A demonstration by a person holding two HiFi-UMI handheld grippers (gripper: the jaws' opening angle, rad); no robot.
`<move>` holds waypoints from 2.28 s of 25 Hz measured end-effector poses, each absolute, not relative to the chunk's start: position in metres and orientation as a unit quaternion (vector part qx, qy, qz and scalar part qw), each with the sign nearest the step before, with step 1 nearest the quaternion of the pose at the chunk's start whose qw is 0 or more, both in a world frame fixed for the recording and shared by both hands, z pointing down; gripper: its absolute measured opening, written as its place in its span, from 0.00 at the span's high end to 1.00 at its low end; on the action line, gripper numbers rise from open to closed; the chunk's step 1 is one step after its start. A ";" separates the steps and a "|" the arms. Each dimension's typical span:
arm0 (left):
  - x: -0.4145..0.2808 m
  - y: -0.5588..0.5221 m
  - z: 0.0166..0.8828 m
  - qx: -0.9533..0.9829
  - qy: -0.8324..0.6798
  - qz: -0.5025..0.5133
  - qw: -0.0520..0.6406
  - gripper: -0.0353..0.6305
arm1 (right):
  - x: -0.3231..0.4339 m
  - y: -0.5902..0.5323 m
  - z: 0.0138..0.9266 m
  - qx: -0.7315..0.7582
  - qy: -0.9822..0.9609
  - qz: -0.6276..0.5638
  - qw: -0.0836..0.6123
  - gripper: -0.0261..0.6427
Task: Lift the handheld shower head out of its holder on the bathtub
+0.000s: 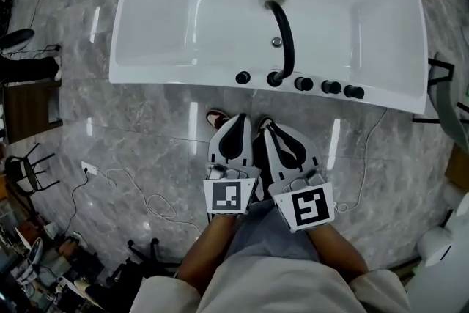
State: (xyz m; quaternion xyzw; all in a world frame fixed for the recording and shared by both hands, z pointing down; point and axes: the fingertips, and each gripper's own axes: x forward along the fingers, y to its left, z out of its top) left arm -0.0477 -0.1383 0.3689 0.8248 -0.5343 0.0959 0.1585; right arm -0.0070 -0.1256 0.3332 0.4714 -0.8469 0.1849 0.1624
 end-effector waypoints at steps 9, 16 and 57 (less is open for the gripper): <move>-0.050 -0.174 0.438 0.820 -0.540 0.093 0.167 0.94 | -0.008 -0.153 0.386 0.476 -0.849 0.171 0.157 0.93; -0.053 -0.178 0.506 0.812 -0.542 0.113 0.186 0.94 | 0.008 -0.168 0.432 0.483 -0.842 0.168 0.173 0.93; -0.047 -0.227 0.614 0.794 -0.574 0.119 0.159 0.78 | 0.017 -0.160 0.510 0.494 -0.824 0.216 0.175 0.93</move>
